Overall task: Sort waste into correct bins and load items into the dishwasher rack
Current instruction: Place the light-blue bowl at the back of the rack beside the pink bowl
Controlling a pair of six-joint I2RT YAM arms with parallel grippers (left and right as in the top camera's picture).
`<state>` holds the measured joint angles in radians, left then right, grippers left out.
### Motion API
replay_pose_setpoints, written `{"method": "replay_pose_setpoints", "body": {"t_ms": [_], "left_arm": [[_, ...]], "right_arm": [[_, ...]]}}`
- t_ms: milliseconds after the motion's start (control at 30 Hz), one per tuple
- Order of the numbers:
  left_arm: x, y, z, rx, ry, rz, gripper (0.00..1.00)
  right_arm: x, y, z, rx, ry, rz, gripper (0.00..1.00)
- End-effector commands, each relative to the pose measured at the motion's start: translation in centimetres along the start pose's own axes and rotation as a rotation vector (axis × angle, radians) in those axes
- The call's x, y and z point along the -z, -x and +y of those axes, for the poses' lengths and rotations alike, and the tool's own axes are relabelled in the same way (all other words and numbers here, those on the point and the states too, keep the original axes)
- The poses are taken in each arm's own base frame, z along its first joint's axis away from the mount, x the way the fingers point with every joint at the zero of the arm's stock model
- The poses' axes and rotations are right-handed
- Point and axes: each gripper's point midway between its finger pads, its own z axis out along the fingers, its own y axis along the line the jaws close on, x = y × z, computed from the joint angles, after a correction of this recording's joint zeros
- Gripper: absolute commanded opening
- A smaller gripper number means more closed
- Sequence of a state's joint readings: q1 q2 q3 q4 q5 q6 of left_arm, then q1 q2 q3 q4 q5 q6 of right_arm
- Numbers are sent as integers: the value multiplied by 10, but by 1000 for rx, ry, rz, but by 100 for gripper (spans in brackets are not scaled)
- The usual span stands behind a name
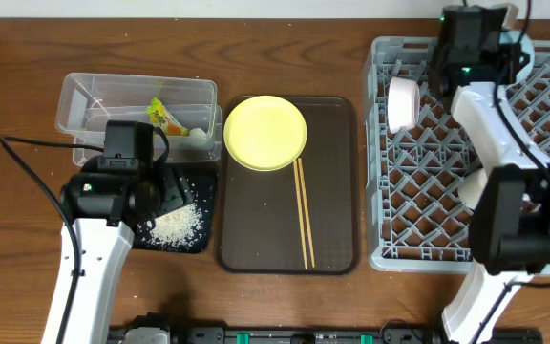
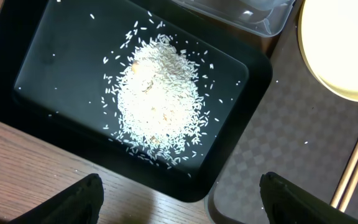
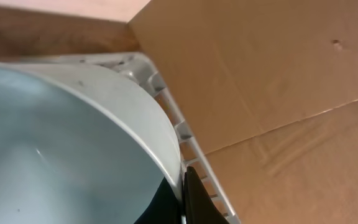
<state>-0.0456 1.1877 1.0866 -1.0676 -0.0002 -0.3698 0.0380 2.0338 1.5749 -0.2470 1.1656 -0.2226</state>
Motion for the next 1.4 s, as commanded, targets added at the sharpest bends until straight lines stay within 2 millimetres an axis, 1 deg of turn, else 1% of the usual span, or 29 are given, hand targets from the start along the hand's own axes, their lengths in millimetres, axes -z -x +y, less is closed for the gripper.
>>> {"method": "replay_pose_setpoints", "body": {"t_ms": [0,100,267,400,467,533,600,633,700,767,867,933,967,1033,1100,1167,1233,1300,1367], "left_arm": [[-1,0,3,18,15,-1,83],[-1,0,3,18,15,0,83],[-1,0,3,18,15,-1,83],[-1,0,3,18,14,0,83],[-1,0,3,18,14,0,83],[-1,0,3,18,15,0,83],[-1,0,3,18,15,0,83],[-1,0,3,18,15,0,83],[-1,0,3,18,15,0,83],[-1,0,3,18,14,0,83],[-1,0,3,18,14,0,83],[-1,0,3,18,15,0,84],[-1,0,3,18,15,0,84],[-1,0,3,18,15,0,87],[-1,0,3,18,15,0,87],[-1,0,3,18,15,0,87],[-1,0,4,18,15,0,88],[-1,0,4,18,15,0,88],[-1,0,4,18,15,0,88]], "right_arm": [[8,-5,19,13,-9,-3,1],[14,-6,36,14,40,-14,1],[31,-4,58,21,130,-37,1],[40,-12,75,82,213,-30,15],[44,-19,80,87,237,-10,17],[49,-28,82,57,245,20,27],[54,-36,83,24,263,50,40],[57,-40,83,7,291,70,43],[64,-41,82,-14,348,92,51],[73,-38,76,-29,413,99,57],[87,-23,47,-85,478,79,68],[98,-15,28,-116,516,62,73],[109,-9,19,-135,567,48,75],[129,-6,9,-142,658,35,75],[157,-8,7,-138,816,38,71],[192,-15,13,-113,1005,56,70],[232,-27,24,-61,1204,93,68],[262,-42,32,-1,1324,139,68],[287,-62,42,75,1406,189,68]]}}
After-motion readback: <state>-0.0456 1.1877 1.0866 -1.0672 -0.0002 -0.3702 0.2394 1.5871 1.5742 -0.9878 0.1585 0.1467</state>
